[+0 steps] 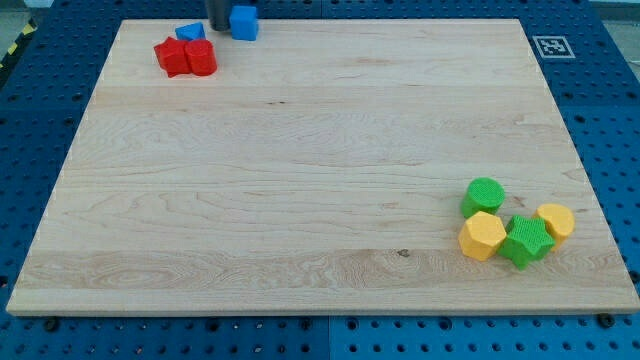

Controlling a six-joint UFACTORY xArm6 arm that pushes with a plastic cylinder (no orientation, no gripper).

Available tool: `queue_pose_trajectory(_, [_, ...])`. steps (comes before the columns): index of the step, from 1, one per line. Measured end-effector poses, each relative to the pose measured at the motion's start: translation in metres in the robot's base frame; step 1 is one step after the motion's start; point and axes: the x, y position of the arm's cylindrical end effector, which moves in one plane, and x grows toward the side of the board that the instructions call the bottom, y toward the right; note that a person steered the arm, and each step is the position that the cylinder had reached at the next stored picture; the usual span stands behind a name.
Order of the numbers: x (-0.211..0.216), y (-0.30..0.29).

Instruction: Push the group of blocks right and a bit down

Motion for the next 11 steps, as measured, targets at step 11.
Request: queue_pose_trajectory(11, [0.064,-0.031])
